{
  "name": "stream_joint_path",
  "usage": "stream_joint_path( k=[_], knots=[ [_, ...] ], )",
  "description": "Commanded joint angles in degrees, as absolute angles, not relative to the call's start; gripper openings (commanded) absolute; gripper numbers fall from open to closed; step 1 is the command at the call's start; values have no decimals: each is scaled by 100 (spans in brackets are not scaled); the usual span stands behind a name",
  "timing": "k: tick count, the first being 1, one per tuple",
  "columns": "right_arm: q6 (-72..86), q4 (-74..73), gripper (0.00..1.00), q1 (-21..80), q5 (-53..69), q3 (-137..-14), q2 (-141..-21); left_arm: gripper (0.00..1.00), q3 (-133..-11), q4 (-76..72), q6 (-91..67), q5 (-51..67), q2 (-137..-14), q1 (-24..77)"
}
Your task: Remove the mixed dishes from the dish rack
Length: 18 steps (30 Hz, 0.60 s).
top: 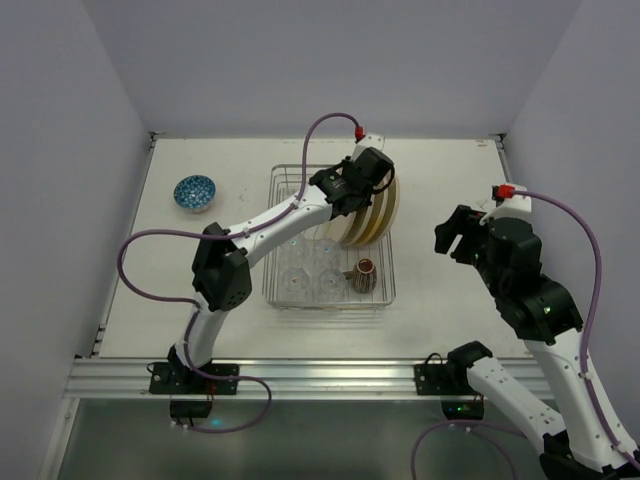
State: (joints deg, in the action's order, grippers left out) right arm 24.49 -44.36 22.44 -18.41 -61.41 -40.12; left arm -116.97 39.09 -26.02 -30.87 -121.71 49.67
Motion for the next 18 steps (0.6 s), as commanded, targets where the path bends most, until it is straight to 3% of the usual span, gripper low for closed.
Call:
stream_joint_path(
  k=[1, 7, 11, 18],
  knots=[
    [2399, -4289, 72, 2224, -1784, -6108, -3999, 34, -11637, 4069, -2645, -3480, -12147, 4896],
    [2408, -4263, 72, 2224, -1775, -6091, -3999, 19, -11601, 4017, -2646, -3516, -12015, 4887],
    [2391, -4245, 72, 2224, -1758, -6073, -4008, 2, -11636, 3955, -2619, -3516, -11962, 4887],
    [2373, -4201, 72, 2232, -1740, -6047, -4008, 0, -11830, 3807, -2506, -3533, -11875, 4895]
  ],
)
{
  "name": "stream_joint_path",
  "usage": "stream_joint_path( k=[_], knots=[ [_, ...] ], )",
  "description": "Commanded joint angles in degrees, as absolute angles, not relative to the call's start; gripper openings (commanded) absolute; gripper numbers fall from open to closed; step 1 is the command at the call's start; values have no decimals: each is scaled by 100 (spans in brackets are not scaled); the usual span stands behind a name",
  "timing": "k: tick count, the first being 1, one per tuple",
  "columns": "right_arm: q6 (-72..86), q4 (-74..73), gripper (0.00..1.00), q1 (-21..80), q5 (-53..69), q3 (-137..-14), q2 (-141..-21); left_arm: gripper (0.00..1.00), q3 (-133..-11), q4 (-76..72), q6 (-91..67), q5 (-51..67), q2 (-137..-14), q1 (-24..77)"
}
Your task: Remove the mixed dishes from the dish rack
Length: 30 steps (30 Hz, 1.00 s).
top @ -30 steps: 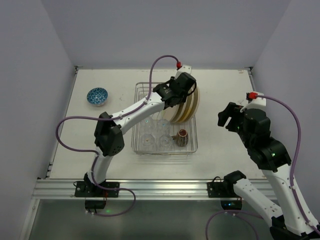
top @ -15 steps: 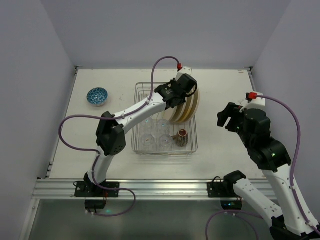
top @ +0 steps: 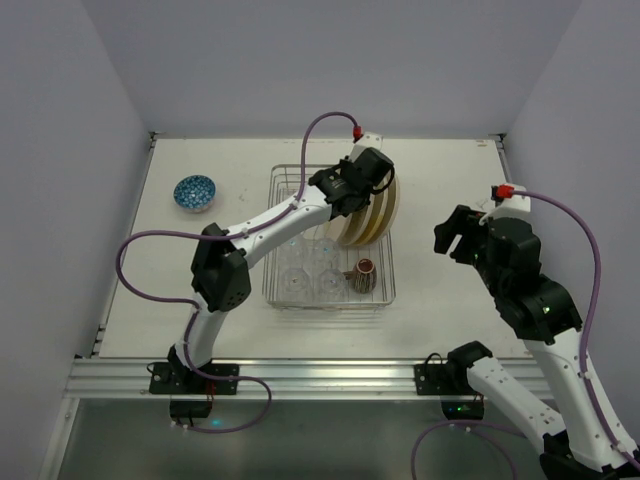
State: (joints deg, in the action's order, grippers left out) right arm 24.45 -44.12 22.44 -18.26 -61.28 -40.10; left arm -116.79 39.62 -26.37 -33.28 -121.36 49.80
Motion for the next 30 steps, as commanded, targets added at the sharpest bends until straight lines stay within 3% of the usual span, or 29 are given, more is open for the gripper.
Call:
stream_joint_path(
  k=[1, 30],
  knots=[
    [2373, -4192, 72, 2224, -1732, -6038, -4008, 0, -11830, 3788, -2505, -3568, -11857, 4904],
    [2303, -4166, 73, 2224, -1679, -6082, -3964, 0, -11619, 2654, -2373, -4324, -10846, 5098]
  ],
)
